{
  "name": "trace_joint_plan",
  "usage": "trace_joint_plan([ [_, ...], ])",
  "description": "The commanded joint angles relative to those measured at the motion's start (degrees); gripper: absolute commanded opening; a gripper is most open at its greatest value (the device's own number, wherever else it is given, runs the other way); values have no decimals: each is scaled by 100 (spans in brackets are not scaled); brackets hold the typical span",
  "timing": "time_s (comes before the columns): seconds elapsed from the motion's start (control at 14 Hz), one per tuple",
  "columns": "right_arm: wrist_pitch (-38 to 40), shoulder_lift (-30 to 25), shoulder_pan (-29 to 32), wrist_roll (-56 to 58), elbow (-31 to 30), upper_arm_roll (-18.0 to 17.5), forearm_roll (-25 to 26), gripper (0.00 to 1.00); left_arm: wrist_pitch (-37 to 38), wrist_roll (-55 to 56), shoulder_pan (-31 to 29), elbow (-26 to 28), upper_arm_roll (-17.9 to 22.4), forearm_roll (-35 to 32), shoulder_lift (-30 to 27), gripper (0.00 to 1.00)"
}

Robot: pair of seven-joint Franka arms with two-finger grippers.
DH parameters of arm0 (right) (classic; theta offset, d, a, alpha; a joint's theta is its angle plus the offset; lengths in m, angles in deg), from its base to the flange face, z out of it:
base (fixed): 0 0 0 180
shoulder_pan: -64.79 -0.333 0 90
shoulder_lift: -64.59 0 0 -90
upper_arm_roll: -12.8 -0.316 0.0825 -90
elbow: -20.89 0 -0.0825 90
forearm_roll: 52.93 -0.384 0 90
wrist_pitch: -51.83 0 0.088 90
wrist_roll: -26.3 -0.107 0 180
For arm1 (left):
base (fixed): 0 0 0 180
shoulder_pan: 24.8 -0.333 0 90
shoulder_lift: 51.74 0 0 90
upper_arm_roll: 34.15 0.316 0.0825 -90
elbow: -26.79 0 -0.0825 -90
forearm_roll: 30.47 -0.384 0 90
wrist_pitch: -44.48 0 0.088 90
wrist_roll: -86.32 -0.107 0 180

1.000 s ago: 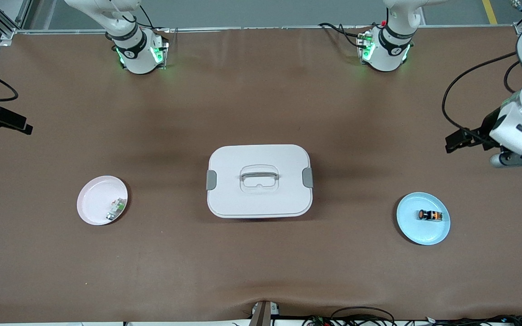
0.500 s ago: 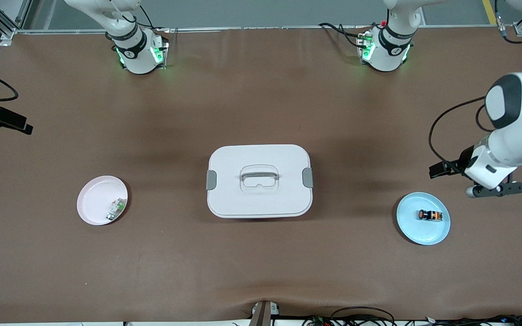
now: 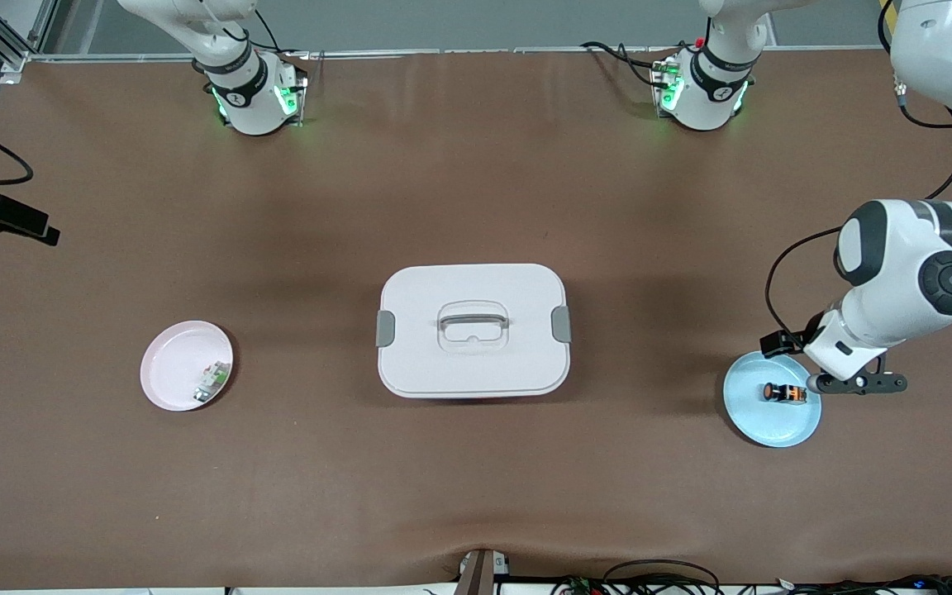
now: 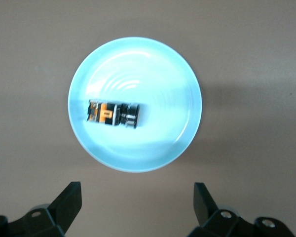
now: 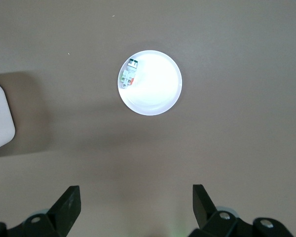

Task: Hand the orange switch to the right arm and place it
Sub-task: 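Lower the left gripper and grasp the orange-black switch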

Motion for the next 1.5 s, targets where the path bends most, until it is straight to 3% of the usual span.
trace_joint_plan([
  [0.0, 80, 52, 96, 48, 169, -73, 74, 100, -429, -309, -196, -104, -9, -106, 427, 100],
  [0.14, 80, 52, 96, 48, 169, -73, 65, 100, -737, -337, -382, -209, -18, -80, 752, 100],
  [0.64, 71, 61, 96, 48, 169, -73, 65, 100, -738, -670, -400, -806, -9, -80, 1272, 100],
  [1.43, 71, 52, 96, 57, 169, -73, 65, 100, -993, -1163, -426, -1062, 9, -98, 1817, 100],
])
